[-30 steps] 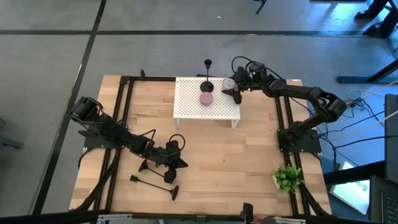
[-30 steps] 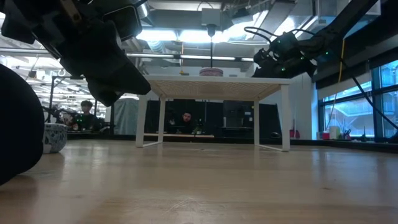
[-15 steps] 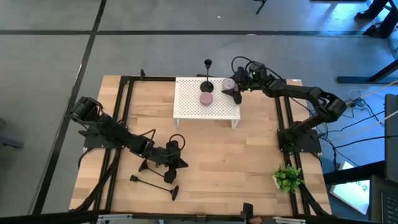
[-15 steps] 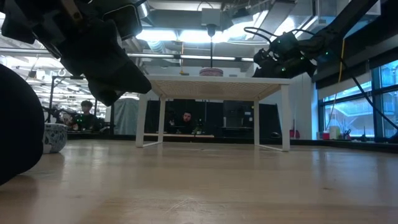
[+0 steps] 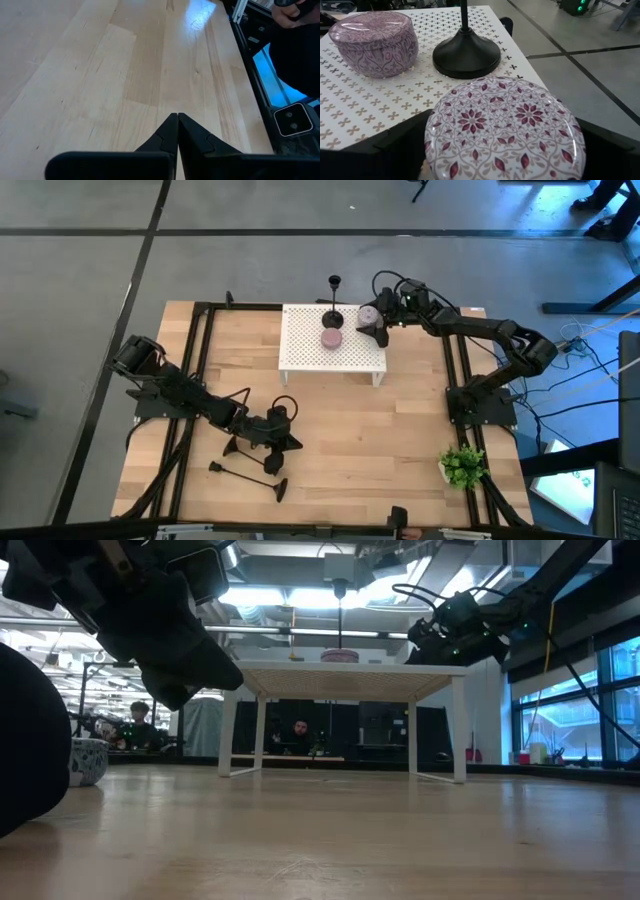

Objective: Pick & Place candle stick holders
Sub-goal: Put the white scented candle on the shelf, then put the top black candle holder on the shelf

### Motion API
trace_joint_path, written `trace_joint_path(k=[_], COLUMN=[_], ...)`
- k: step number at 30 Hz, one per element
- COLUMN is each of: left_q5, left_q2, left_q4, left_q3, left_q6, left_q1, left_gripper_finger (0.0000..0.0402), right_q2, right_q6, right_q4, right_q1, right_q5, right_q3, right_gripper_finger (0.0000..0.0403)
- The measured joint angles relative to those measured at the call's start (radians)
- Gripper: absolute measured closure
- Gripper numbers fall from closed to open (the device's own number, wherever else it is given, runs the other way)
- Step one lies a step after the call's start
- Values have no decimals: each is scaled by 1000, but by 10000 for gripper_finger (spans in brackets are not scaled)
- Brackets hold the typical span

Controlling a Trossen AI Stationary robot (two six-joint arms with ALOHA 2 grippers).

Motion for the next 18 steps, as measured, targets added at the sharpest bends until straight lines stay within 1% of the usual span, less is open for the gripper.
trace_joint_path(k=[8,12,18], left_q5=[0,0,0], left_q2=[0,0,0], left_q4=[0,0,0], left_q3=[0,0,0], left_q6=[-4,-6,-7], left_q1=[0,0,0], left_gripper_finger=[399,399,400], right_q2=[-17,-67,-148], right_q6=[0,4,19], right_q4=[-7,-49,-103], right_q1=[0,6,18], right_q5=[10,52,53], right_q3=[0,0,0], right_gripper_finger=[8,8,8])
